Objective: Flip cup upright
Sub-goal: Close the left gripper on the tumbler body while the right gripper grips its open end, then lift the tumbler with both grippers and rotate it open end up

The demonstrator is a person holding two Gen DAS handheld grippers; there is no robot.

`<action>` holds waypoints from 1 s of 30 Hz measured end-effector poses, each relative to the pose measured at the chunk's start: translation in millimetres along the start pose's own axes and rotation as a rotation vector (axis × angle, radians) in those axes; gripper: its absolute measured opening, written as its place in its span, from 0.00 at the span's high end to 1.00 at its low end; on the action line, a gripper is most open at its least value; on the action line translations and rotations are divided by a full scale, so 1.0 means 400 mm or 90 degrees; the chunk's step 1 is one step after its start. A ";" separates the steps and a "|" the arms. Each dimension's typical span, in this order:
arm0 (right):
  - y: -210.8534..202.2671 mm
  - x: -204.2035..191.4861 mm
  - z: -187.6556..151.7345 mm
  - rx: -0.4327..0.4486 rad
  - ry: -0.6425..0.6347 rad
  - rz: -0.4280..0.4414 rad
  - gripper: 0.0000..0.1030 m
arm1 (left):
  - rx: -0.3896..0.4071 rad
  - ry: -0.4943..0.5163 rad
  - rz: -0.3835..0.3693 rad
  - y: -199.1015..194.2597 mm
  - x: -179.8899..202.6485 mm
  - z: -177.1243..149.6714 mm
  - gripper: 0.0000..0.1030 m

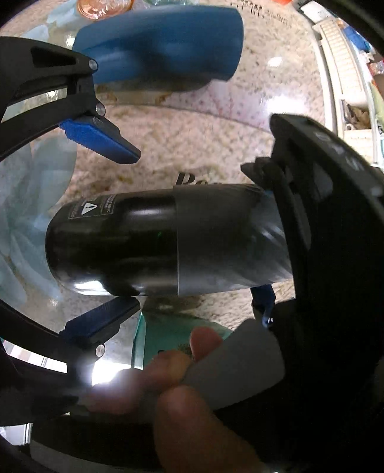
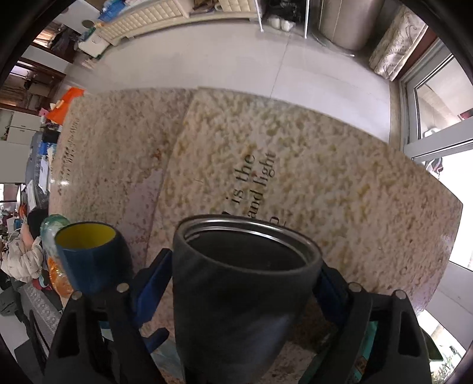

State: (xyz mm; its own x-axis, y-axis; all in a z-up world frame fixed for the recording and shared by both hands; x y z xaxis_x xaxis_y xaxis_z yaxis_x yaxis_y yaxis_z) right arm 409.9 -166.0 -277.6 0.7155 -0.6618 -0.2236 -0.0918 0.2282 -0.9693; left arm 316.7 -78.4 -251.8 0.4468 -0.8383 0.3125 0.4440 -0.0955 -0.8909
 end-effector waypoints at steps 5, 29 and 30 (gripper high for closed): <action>-0.011 0.033 -0.006 -0.011 0.014 0.024 0.24 | -0.026 -0.011 -0.034 0.049 0.015 -0.022 0.16; -0.141 0.051 -0.253 0.014 0.095 0.077 0.25 | -0.057 0.090 -0.021 -0.009 0.047 -0.243 0.26; -0.151 0.047 -0.275 0.016 0.101 0.077 0.25 | -0.056 0.101 -0.023 -0.021 0.047 -0.268 0.26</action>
State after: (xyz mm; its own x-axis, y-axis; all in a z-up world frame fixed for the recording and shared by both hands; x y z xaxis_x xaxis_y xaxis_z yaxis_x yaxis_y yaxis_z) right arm 352.9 -270.7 -234.4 0.5815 -0.7325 -0.3540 -0.1523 0.3295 -0.9318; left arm 237.9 -150.9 -273.7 0.3009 -0.9066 0.2959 0.3855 -0.1681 -0.9072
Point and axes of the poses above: each gripper's, at about its wrist camera, not at the fingertips, and y roughly the way its jaws point, x to its right, z to its top, the point moved 7 cm from there along y, roughly the way its jaws point, and after that the axes turned 9 degrees about x, right-handed, at the moved point
